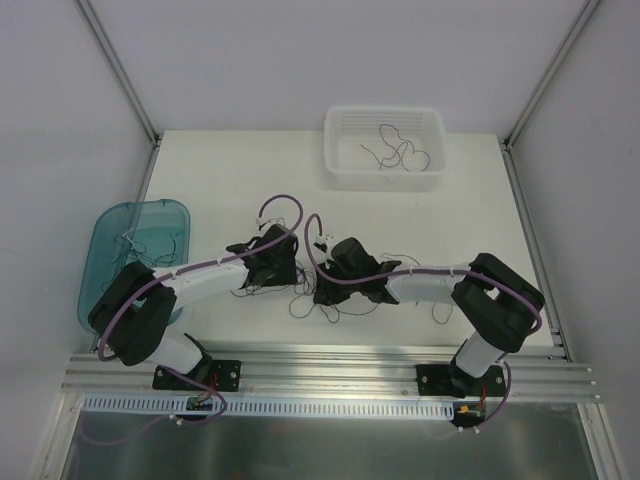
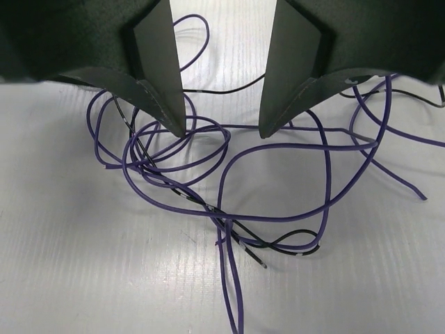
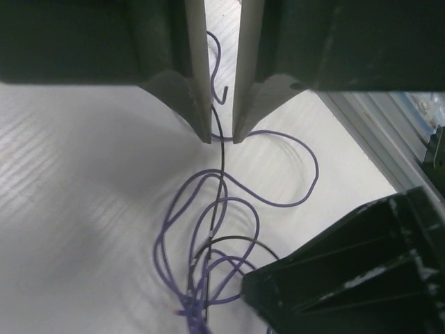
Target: Untangle the cables
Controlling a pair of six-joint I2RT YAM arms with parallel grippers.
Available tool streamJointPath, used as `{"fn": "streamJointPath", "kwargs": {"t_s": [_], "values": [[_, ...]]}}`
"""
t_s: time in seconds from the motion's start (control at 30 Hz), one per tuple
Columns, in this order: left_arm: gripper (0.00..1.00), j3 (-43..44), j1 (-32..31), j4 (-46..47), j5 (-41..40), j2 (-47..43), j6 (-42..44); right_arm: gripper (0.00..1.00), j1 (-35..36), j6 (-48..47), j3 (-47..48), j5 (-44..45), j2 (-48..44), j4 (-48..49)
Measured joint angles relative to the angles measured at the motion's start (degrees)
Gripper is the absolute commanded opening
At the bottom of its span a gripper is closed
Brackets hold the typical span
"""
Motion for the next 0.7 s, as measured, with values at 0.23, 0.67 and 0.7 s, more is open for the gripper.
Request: {"fn": "streamJointPath", "kwargs": {"t_s": [0.23, 0.67, 0.7], "values": [[0.31, 1.40, 1.38, 0.48, -0.04, 3.61, -2.34, 0.01, 1.11, -0.48, 0.09, -1.62, 0.09, 0.35], [0.00, 2.29, 6.38, 2.56, 0.07, 6.01, -8.74, 0.01, 0.79, -6.12, 0.11, -0.90, -30.38, -12.66], [0.00, 2.29, 6.47, 2.58, 0.02, 5.99, -8.76, 0.01, 0.37, -6.80, 0.44, -0.63, -33.42, -14.91]]}}
